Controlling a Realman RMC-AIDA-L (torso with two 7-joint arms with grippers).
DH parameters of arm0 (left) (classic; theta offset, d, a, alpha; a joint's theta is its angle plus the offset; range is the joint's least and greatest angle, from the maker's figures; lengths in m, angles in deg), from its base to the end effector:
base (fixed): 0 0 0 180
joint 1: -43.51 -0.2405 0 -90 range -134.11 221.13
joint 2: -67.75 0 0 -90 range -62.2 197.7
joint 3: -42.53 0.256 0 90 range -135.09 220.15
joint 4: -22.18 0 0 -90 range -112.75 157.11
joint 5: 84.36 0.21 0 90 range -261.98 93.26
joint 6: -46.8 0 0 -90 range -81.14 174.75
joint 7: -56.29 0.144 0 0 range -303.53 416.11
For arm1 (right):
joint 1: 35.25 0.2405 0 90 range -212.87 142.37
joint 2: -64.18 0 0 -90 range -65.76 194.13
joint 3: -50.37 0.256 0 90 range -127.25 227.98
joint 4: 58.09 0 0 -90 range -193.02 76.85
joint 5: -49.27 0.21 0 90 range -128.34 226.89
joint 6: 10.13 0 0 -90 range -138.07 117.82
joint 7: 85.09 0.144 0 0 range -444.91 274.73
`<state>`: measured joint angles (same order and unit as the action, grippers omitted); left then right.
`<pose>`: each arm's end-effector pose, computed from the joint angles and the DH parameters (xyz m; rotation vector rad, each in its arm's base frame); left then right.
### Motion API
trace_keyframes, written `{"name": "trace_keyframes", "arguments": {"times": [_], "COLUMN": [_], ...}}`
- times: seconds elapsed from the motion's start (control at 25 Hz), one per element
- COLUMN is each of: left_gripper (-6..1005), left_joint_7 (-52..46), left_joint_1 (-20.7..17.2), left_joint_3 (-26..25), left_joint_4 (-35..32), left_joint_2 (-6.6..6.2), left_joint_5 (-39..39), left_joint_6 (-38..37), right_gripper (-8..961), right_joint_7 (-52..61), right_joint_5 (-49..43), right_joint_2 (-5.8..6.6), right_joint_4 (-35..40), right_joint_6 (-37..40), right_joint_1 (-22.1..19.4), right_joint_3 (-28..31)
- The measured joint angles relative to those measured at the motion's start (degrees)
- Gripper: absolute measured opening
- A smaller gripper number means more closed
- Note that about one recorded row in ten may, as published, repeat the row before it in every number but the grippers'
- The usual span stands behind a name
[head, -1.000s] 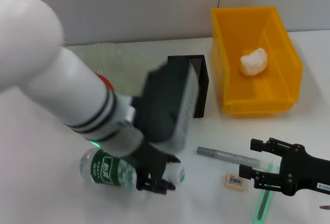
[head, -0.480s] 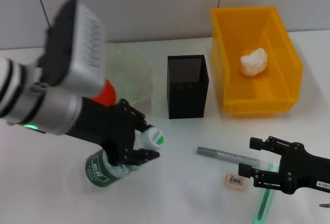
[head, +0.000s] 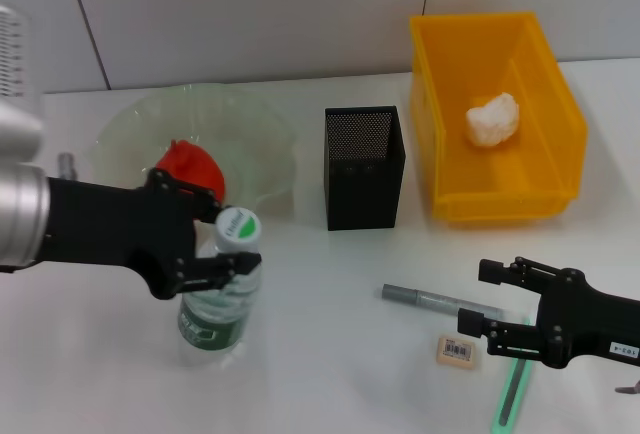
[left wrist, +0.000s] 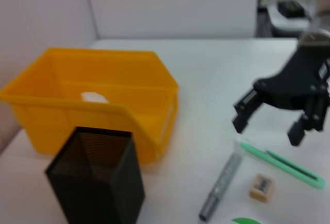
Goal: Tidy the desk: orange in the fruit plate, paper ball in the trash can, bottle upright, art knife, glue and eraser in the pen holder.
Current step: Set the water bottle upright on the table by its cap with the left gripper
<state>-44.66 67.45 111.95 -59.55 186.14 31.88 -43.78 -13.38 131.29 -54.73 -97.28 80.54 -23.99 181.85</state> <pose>-0.1649 0.3249 0.0292 -2.9218 -0.0963 -0.1967 0.3196 0.2487 0.0064 -2.5290 0.7281 0.8277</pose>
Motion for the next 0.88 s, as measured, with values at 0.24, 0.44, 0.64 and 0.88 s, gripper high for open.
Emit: {"name": "trace_keyframes", "arguments": {"times": [0.24, 0.44, 0.64, 0.88], "left_gripper": [443, 441, 446, 454], "left_joint_7": [0.5, 0.5, 1.0, 2.0], "left_joint_1": [-2.3, -2.9, -2.9, -2.7], "left_joint_3": [-3.5, -5.2, -5.6, -6.3], "left_joint_4": [0.3, 1.0, 2.9, 4.8], "left_joint_2": [0.06, 0.13, 0.04, 0.03], "left_joint_5": [-2.0, -2.9, -3.9, -5.3], "left_joint_6": [0.2, 0.5, 2.6, 4.0], "right_gripper": [836, 836, 836, 836], "right_joint_7": [0.1, 0.1, 0.1, 0.1], "right_joint_5": [0.0, 0.0, 0.0, 0.0], "right_joint_2": [0.0, 0.0, 0.0, 0.0], "right_joint_4": [-0.1, -0.1, 0.0, 0.1], "right_joint_6": [0.1, 0.0, 0.1, 0.0], "right_joint_1": [0.5, 0.9, 1.0, 1.0], "right_joint_3": [0.0, -0.1, -0.1, 0.0]}}
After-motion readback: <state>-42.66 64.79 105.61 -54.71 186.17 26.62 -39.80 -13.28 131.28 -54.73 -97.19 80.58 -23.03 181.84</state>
